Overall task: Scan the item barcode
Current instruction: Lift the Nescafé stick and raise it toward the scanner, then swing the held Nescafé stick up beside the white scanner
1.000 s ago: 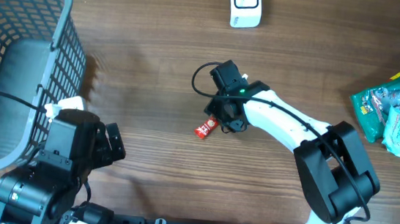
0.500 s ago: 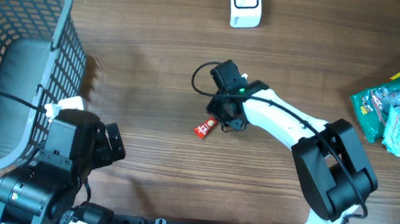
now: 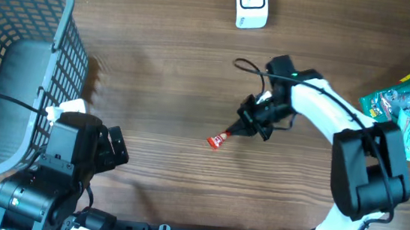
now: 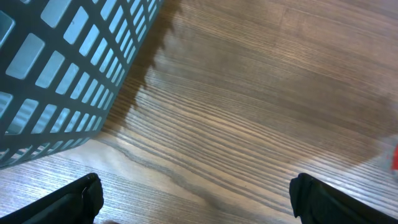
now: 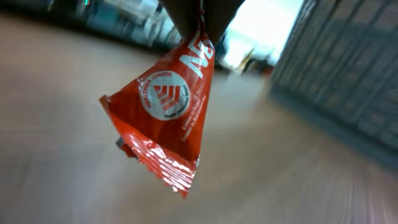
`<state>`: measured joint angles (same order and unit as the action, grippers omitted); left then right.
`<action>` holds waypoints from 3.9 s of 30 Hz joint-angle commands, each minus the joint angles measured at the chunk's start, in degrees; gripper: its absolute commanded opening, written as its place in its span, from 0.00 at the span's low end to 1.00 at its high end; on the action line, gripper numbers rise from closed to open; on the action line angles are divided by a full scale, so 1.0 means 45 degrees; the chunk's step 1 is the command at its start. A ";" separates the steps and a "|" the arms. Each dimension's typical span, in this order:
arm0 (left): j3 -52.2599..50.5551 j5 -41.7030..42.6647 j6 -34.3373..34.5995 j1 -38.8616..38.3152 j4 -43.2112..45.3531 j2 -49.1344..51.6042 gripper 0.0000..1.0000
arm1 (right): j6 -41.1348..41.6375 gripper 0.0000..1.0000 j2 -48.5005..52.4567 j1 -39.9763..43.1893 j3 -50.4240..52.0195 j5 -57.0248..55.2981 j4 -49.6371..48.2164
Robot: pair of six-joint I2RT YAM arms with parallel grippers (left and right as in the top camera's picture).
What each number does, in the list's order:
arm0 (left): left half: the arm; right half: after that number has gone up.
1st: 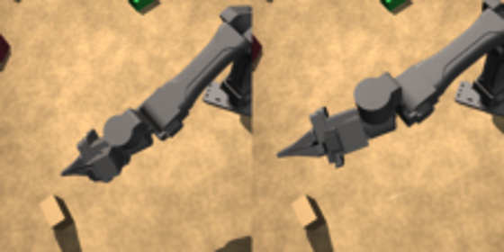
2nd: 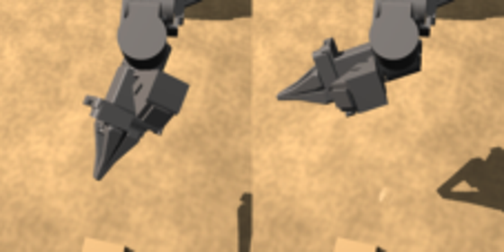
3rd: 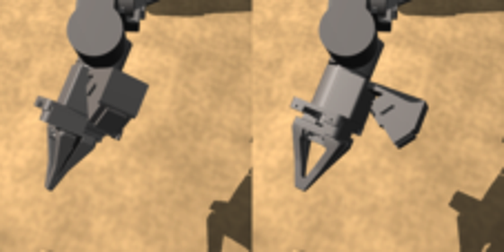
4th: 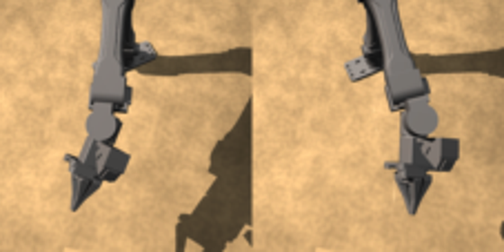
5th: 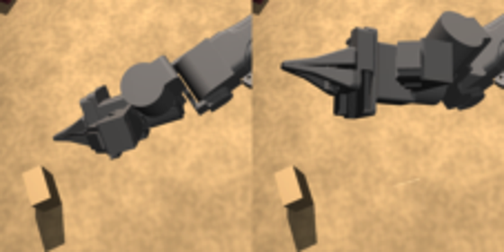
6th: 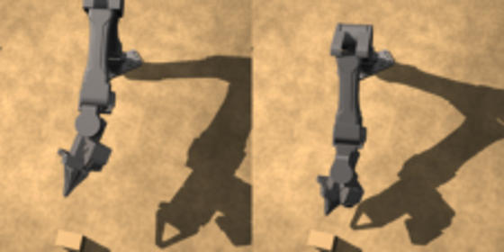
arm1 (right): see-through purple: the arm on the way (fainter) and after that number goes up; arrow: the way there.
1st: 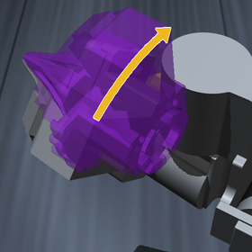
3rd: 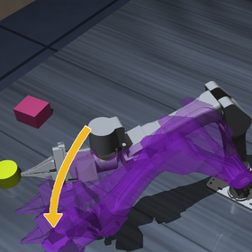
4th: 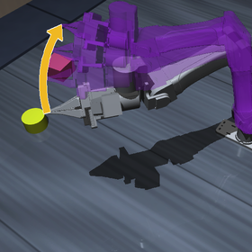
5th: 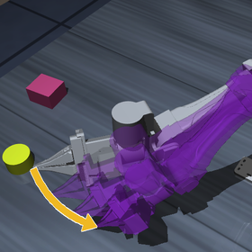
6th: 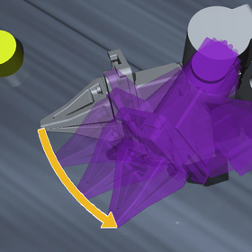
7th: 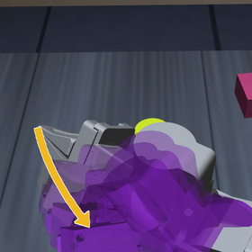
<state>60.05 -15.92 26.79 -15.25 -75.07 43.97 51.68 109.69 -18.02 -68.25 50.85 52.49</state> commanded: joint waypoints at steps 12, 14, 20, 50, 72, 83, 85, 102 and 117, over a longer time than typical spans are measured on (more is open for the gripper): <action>0.0015 0.0063 -0.0194 0.0068 0.0000 -0.0010 1.00 | -0.0491 0.04 -0.0330 0.0262 0.0049 0.5761 0.2045; 0.0015 0.0063 -0.0194 0.0068 0.0000 -0.0010 1.00 | -0.1253 0.04 -0.0330 0.0262 0.0049 0.5770 0.1957; 0.0015 0.0063 -0.0194 0.0068 0.0000 -0.0010 1.00 | -0.7417 0.04 -0.0335 0.0262 0.0049 0.8349 -0.0136; 0.0015 0.0063 -0.0194 0.0068 0.0000 -0.0010 1.00 | -1.1778 0.04 -0.0335 0.0262 0.0073 0.9364 -0.0515; 0.0015 0.0063 -0.0194 0.0068 0.0000 -0.0010 1.00 | -1.1676 0.04 -0.0335 0.0262 0.0073 0.9296 -0.0515; 0.0015 0.0063 -0.0194 0.0068 0.0000 -0.0010 1.00 | -1.1584 0.04 -0.0335 0.0262 0.0073 0.7601 -0.0515; 0.0015 0.0063 -0.0194 0.0068 0.0000 -0.0010 1.00 | -1.0710 0.04 -0.0335 0.0262 0.0073 0.5581 -0.0515; 0.0015 0.0068 -0.0194 0.0068 0.0000 -0.0010 1.00 | -0.8777 0.04 -0.3113 0.0714 0.0073 -0.1957 0.3011; 0.0015 0.0063 -0.0194 0.0068 0.0005 -0.0010 1.00 | 0.3789 0.04 -0.7713 0.0835 0.0107 -1.2216 0.0588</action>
<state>60.05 -15.92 26.79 -15.25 -75.07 43.97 54.15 73.41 -14.31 -67.90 4.38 58.61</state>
